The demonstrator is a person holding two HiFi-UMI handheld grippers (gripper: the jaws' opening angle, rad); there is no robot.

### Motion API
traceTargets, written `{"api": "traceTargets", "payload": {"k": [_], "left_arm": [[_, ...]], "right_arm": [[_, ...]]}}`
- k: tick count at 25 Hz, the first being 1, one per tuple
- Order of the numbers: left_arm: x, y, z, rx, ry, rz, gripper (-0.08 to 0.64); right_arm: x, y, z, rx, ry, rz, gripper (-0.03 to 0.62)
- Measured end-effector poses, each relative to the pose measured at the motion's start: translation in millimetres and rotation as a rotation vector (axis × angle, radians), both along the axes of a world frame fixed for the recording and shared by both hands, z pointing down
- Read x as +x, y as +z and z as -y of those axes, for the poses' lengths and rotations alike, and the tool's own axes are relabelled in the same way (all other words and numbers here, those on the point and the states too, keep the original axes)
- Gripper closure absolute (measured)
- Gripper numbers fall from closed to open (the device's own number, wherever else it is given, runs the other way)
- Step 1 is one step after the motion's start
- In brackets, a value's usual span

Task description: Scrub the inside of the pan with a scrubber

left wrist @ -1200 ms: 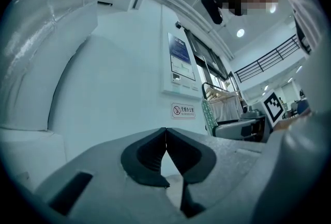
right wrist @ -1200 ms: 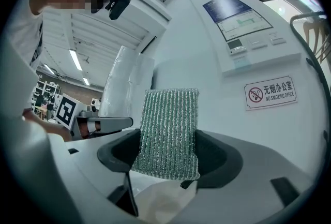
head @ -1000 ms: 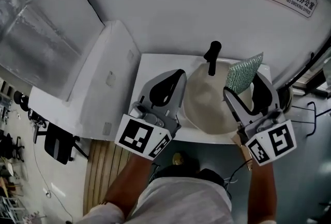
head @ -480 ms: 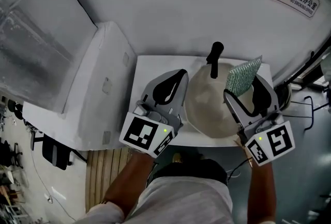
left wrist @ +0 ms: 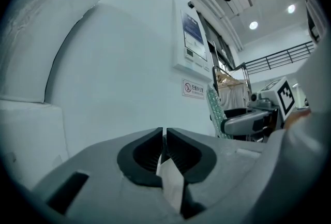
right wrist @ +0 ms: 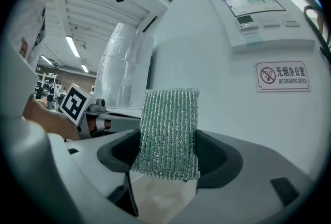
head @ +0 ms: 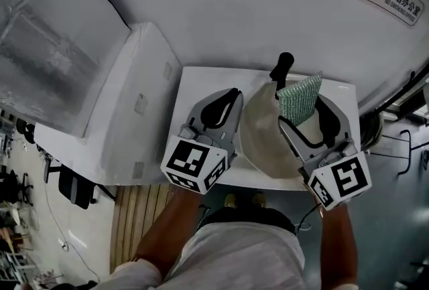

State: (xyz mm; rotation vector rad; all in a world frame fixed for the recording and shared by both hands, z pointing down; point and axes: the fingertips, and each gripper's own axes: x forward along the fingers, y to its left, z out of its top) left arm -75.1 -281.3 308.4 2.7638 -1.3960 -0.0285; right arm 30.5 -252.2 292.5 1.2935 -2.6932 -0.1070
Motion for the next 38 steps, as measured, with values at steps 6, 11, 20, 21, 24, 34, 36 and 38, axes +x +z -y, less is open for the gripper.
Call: {"api": "traceTargets", "payload": {"k": [6, 11, 20, 21, 24, 34, 36, 38], "left_arm": [[-1, 37, 2, -0.112, -0.045, 0.039, 0.54], [-3, 72, 1, -0.214, -0.07, 0.073, 0.459], [-1, 137, 0, -0.43, -0.061, 0.151, 0.383], [0, 144, 0, -0.451, -0.058, 0.159, 0.38], [3, 161, 0, -0.505, -0.047, 0.178, 0.376], [11, 193, 4, -0.614, -0.025, 0.198, 0.376], [13, 197, 5, -0.633, -0.023, 0.205, 0.376], [14, 202, 6, -0.652, -0.026, 0.21, 0.376]], "right_arm": [[-8, 30, 0, -0.074, -0.054, -0.03, 0.253], [-18, 64, 1, -0.122, -0.085, -0.125, 0.253], [-37, 119, 8, -0.262, -0.131, -0.244, 0.253], [-38, 125, 9, -0.277, -0.137, -0.255, 0.253], [-42, 142, 13, -0.318, -0.145, -0.286, 0.253], [-36, 193, 27, -0.443, -0.114, -0.368, 0.253], [-35, 200, 29, -0.462, -0.111, -0.376, 0.253], [-35, 206, 32, -0.476, -0.109, -0.38, 0.253]]}}
